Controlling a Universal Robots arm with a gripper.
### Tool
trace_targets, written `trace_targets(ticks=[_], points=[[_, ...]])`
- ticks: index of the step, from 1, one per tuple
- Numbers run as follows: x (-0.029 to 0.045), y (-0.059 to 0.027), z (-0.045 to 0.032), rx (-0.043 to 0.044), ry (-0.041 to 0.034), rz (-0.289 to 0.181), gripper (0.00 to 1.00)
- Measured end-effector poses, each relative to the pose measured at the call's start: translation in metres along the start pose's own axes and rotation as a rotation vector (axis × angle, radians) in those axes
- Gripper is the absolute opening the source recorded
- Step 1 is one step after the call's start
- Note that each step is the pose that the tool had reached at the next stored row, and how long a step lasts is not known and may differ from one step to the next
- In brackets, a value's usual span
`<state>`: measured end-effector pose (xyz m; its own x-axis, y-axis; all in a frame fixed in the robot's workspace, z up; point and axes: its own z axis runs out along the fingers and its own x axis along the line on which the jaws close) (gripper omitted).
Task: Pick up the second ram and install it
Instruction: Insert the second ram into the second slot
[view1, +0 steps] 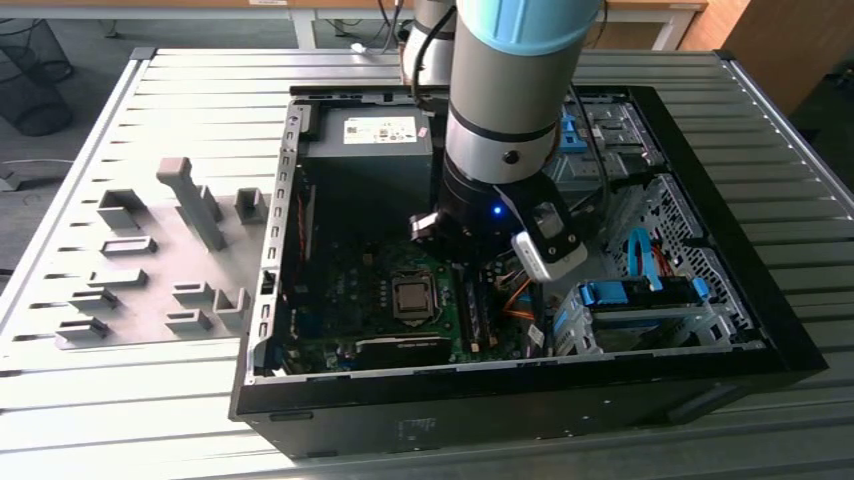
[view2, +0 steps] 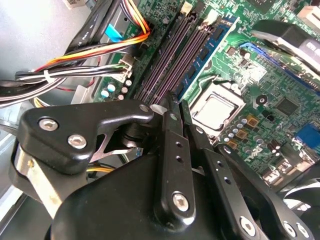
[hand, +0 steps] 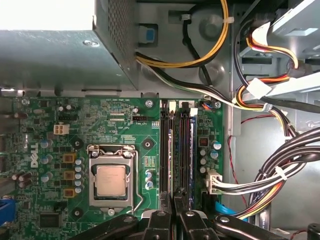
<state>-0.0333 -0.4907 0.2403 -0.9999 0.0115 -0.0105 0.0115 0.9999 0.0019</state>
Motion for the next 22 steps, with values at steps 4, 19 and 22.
trace_targets(ticks=[4, 19, 22], points=[[-0.0013, 0.0, 0.0021, -0.0008, -0.0001, 0.001, 0.14], [-0.0017, 0.0026, 0.006, -0.0008, 0.0, 0.008, 0.14], [-0.0018, 0.0059, 0.007, -0.0009, 0.0, 0.008, 0.14]])
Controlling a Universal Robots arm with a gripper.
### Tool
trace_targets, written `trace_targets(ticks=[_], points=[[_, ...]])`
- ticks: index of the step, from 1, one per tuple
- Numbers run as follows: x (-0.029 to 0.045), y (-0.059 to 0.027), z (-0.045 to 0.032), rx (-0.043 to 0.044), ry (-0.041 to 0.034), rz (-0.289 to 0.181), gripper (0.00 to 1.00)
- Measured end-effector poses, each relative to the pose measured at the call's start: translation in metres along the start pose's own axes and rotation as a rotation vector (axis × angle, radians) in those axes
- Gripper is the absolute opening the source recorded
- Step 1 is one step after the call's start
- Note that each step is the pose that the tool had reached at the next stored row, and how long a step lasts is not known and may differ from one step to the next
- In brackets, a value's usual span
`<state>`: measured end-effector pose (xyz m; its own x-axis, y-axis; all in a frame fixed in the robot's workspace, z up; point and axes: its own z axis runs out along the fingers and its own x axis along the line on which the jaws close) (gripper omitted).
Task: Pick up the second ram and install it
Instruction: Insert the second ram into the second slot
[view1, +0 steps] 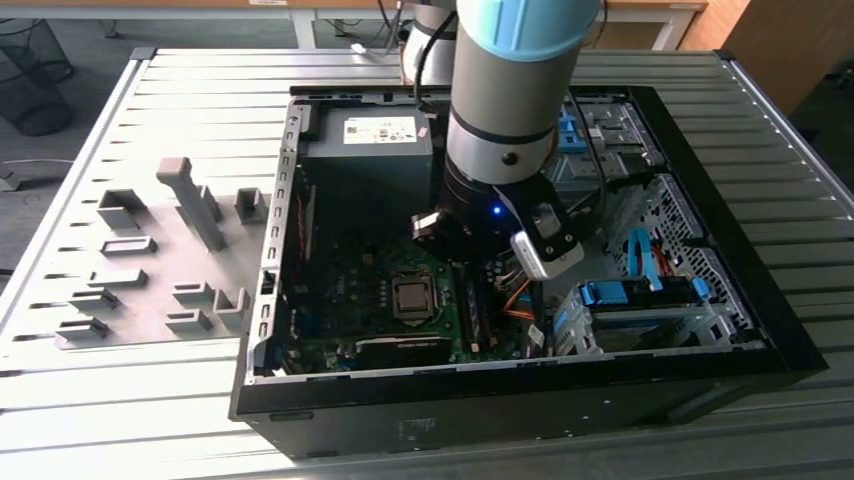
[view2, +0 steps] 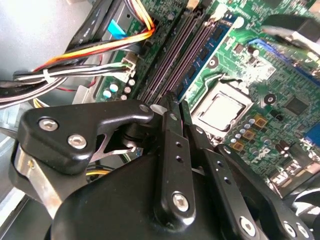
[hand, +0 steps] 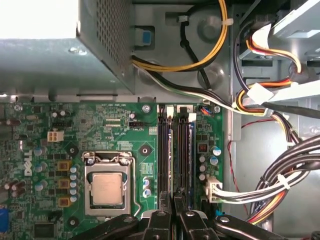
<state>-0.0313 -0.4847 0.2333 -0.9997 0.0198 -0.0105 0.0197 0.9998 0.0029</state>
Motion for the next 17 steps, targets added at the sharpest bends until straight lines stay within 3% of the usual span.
trace_targets(ticks=[12, 17], points=[[-0.0004, 0.0036, 0.0036, -0.0007, 0.0001, -0.007, 0.14], [-0.0004, 0.0036, 0.0044, -0.005, 0.0001, -0.007, 0.14]])
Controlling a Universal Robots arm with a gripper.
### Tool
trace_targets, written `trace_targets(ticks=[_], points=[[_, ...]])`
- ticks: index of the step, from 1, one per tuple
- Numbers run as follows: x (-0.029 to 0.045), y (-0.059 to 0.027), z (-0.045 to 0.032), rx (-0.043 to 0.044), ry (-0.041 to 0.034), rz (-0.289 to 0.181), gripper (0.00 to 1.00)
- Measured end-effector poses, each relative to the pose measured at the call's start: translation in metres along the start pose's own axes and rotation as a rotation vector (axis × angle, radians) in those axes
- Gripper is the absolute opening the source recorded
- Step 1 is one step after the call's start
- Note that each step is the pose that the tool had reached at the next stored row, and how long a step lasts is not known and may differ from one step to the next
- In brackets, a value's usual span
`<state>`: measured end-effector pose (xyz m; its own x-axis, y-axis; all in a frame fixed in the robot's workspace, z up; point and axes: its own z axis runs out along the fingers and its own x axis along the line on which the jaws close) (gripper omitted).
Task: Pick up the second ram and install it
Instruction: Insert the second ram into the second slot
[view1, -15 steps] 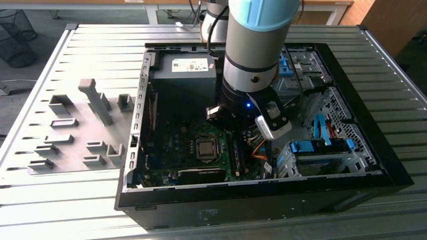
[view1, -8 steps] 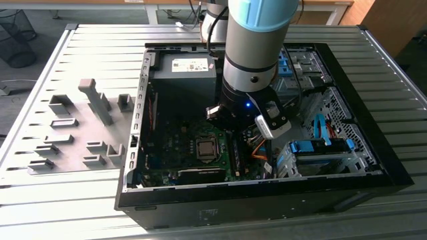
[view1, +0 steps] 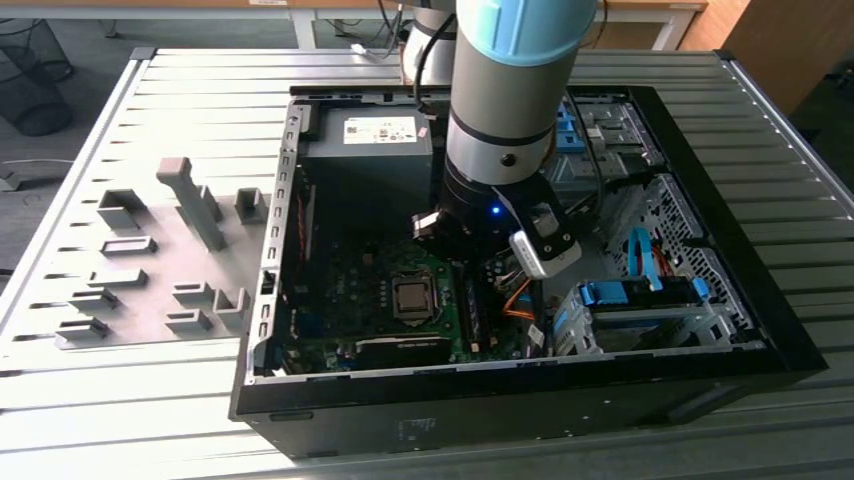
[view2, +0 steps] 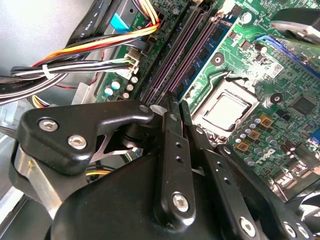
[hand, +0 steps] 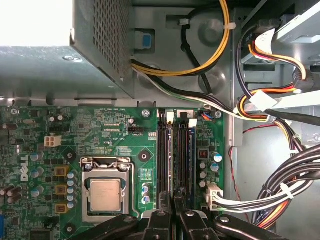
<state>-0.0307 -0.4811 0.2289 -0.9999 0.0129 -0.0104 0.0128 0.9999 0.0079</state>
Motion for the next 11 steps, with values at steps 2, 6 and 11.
trace_targets(ticks=[2, 6, 11], points=[[0.0, 0.0, 0.0, -0.0002, 0.0, 0.0, 0.14], [0.0, 0.0, 0.0, -0.0003, 0.0, 0.0, 0.14], [0.0, -0.0001, 0.0005, -0.0027, 0.0, -0.001, 0.14]])
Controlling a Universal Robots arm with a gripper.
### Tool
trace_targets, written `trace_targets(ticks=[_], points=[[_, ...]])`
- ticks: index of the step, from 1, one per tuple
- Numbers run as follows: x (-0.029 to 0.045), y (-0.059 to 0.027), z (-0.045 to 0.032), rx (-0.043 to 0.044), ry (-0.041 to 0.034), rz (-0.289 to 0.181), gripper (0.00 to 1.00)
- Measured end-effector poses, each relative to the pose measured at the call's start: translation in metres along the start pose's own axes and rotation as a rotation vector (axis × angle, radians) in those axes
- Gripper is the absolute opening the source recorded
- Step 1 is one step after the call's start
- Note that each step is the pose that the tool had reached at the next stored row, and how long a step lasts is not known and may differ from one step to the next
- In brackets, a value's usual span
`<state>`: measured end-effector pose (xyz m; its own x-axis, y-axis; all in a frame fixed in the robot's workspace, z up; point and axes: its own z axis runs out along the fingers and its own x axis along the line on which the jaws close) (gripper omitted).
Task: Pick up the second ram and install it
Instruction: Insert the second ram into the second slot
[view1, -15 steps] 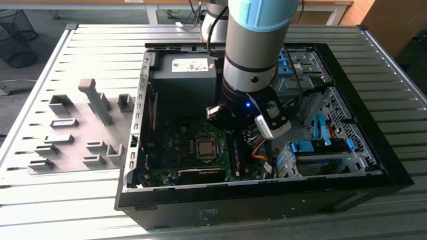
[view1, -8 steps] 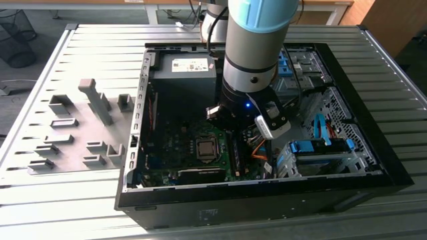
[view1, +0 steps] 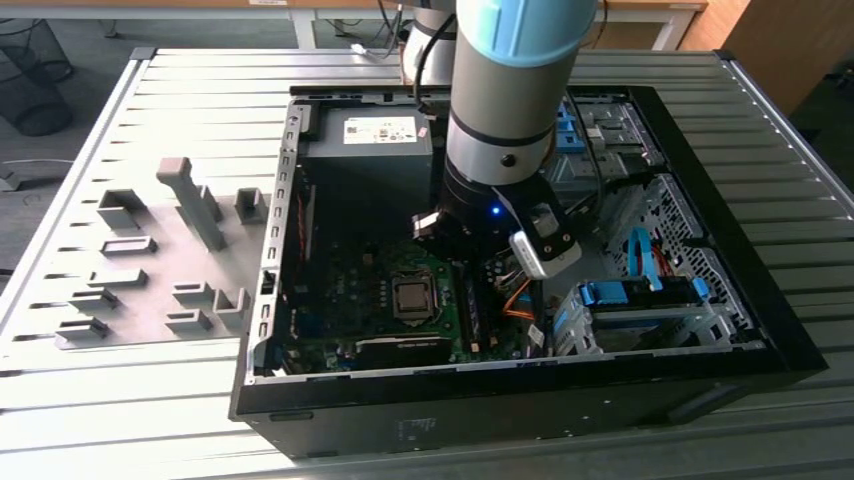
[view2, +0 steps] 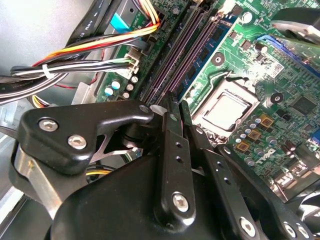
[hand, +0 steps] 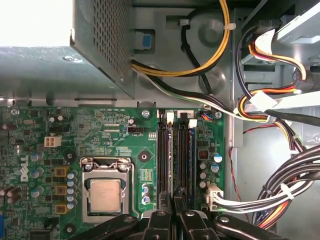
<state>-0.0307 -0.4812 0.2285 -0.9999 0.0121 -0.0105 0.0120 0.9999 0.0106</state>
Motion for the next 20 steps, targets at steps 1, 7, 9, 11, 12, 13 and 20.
trace_targets(ticks=[1, 7, 9, 11, 12, 13, 20], points=[[0.0, 0.0, 0.0003, -0.0008, 0.0001, -0.002, 0.14], [-0.0001, -0.0009, 0.0026, -0.0128, 0.0003, -0.01, 0.14], [0.0, -0.0018, 0.0039, -0.013, 0.0003, -0.01, 0.14], [0.0, -0.0018, 0.0046, -0.0129, 0.0004, -0.01, 0.14], [0.0001, -0.0019, 0.0048, -0.0129, 0.0004, -0.01, 0.14], [0.0001, -0.0019, 0.0051, -0.0133, 0.0003, -0.01, 0.14], [0.0015, -0.0019, 0.0075, -0.018, 0.0005, -0.01, 0.14]])
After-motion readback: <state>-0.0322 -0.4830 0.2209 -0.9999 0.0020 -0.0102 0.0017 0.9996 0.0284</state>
